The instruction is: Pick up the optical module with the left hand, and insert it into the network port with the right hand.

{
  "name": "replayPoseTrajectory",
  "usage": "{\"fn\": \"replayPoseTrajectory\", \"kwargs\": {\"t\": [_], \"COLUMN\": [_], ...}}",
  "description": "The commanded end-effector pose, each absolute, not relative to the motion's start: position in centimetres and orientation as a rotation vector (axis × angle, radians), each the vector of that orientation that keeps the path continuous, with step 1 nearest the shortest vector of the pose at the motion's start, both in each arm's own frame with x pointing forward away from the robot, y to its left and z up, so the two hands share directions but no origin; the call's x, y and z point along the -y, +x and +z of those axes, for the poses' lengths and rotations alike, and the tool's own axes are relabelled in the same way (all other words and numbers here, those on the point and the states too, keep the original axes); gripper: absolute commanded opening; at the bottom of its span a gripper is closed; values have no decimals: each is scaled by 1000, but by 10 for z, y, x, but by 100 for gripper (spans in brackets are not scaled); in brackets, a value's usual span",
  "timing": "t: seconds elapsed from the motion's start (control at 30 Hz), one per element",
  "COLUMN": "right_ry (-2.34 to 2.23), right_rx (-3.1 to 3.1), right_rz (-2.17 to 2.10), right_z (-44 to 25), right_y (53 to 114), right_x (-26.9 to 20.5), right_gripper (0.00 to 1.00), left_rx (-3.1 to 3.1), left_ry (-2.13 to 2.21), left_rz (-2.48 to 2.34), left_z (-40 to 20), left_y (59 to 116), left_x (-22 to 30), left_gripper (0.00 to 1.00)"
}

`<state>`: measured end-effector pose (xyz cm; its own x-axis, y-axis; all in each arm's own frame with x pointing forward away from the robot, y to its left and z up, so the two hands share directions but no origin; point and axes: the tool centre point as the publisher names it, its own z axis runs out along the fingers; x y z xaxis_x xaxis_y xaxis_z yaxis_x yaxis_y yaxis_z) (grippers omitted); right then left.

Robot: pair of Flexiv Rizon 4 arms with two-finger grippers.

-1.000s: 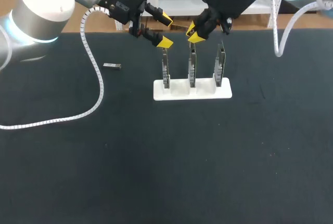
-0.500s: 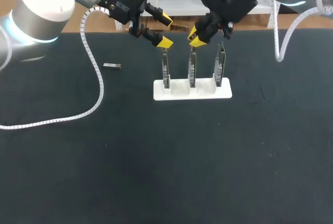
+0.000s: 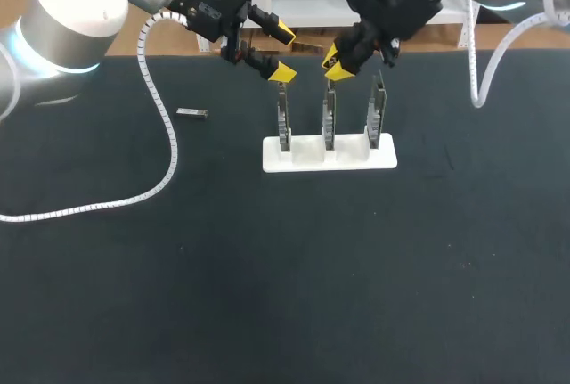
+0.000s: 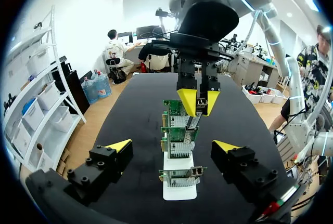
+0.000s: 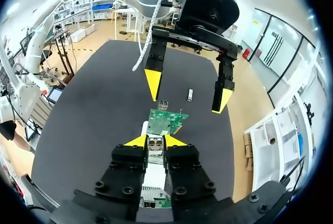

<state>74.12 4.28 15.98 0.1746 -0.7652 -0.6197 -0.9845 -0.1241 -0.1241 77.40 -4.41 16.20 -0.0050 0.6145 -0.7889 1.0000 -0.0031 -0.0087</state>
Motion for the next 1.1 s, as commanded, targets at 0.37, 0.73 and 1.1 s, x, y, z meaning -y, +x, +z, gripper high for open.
{"fn": "replayPoseTrajectory", "kwargs": {"t": [0.37, 0.73, 1.1], "right_ry": [-1959, -1932, -1934], "right_rx": [-1631, -1633, -1611], "right_rz": [520, 512, 482], "right_z": [163, 157, 165], "right_y": [740, 736, 736], "right_x": [-44, -43, -41], "right_gripper": [0, 0, 0], "left_rx": [-1685, -1685, -1685], "left_ry": [1681, 1681, 1681], "left_rz": [-827, -827, -827], "left_z": [162, 162, 162], "left_y": [774, 774, 774], "left_x": [44, 44, 44], "left_gripper": [100, 100, 100]}}
